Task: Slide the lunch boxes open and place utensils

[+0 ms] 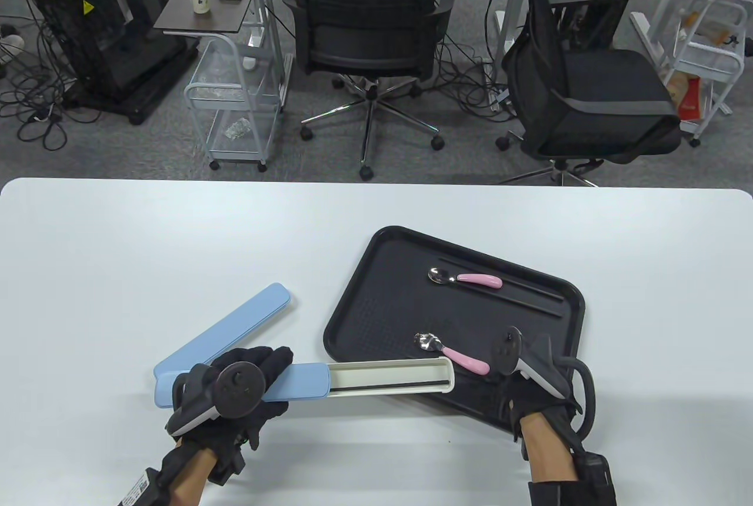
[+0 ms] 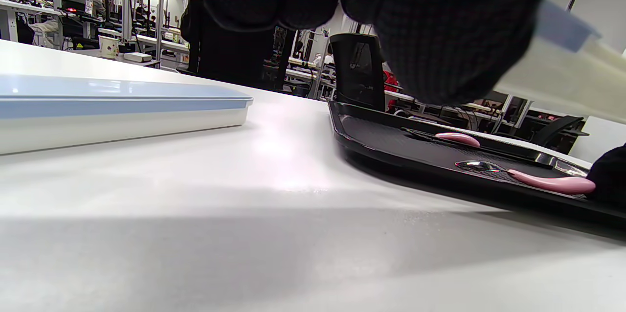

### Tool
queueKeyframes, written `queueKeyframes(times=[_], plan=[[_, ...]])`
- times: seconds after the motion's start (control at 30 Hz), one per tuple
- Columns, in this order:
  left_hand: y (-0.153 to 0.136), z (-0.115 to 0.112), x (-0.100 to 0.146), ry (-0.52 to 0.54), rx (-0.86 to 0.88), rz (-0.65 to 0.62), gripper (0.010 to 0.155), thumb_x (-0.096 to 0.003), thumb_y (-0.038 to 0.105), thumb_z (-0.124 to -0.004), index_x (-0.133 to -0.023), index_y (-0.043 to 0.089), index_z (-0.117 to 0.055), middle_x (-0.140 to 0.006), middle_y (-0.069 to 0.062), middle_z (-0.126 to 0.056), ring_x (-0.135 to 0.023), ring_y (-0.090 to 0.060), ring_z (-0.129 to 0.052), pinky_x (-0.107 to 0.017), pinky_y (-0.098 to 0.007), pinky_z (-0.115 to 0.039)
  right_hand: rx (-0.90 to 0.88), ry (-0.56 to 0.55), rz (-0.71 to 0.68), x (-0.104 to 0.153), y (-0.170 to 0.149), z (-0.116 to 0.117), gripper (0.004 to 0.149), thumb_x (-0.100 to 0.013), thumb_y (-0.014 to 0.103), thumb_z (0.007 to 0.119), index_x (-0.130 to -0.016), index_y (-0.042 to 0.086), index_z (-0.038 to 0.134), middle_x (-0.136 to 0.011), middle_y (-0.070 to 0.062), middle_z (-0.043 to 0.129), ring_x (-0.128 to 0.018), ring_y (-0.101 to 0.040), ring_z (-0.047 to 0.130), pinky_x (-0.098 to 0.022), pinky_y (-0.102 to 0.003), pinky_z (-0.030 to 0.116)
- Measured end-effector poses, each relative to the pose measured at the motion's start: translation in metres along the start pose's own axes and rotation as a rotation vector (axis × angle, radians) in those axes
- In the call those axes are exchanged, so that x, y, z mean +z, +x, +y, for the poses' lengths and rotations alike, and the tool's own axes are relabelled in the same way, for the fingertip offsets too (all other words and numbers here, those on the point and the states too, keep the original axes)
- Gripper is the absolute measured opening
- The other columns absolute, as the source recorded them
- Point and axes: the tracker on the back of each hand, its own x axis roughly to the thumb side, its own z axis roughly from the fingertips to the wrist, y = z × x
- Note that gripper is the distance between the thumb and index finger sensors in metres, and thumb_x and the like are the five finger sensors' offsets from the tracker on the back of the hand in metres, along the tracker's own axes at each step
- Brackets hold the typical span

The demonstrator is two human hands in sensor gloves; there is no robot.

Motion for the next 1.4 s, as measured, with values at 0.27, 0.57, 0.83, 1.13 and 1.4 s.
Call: queueKeyframes(times=[0.27,0.57,0.83,1.13,1.4], plan=[[0.0,0.0,0.0,-0.004,0.002,0.004,0.081,-0.0349,0.048,-0.092,-0.103,0.032,-0.052,-0.103,-0.001,-0.057,-0.09,-0.031,-0.063,-0.072,-0.061,-0.046,0.108,-0.074,-0.106,-0.001,0.009,0.002,0.039,-0.042,0.037,0.093,-0.079,0.031,0.082,-0.079,-0.007,0.085,-0.076,-0.033,0.086,-0.065,-0.058,0.066],[-0.001,0.0,0.0,-0.004,0.005,0.003,0.081,-0.035,0.048,-0.092,-0.103,0.032,-0.052,-0.103,-0.001,-0.057,-0.09,-0.031,-0.063,-0.072,-0.061,-0.046,0.141,-0.099,-0.148,-0.001,0.012,0.003,0.04,-0.04,0.039,0.093,-0.077,0.028,0.082,-0.072,-0.008,0.087,-0.069,-0.031,0.09,-0.063,-0.058,0.068],[-0.001,-0.001,-0.001,-0.01,0.008,0.005,0.081,-0.035,0.048,-0.092,-0.103,0.032,-0.052,-0.103,-0.001,-0.057,-0.09,-0.031,-0.063,-0.072,-0.061,-0.046,0.112,-0.105,-0.159,0.001,0.007,-0.001,0.038,-0.041,0.042,0.089,-0.076,0.029,0.082,-0.077,-0.004,0.088,-0.075,-0.031,0.089,-0.064,-0.057,0.068],[-0.002,-0.001,-0.001,-0.016,0.008,0.009,0.081,-0.0351,0.048,-0.092,-0.103,0.032,-0.052,-0.103,-0.001,-0.057,-0.09,-0.031,-0.063,-0.072,-0.061,-0.046,-0.186,-0.322,-0.248,0.028,-0.009,-0.036,0.039,-0.043,0.035,0.086,-0.08,0.031,0.073,-0.079,-0.005,0.086,-0.071,-0.03,0.091,-0.063,-0.056,0.071],[-0.004,-0.002,-0.002,-0.029,0.002,0.025,0.081,-0.035,0.048,-0.092,-0.103,0.032,-0.052,-0.103,-0.001,-0.057,-0.09,-0.031,-0.063,-0.072,-0.061,-0.046,-0.453,-0.387,-0.433,0.054,-0.015,-0.059,0.044,-0.049,0.023,0.079,-0.092,0.029,0.072,-0.092,-0.012,0.073,-0.083,-0.037,0.079,-0.069,-0.061,0.06]])
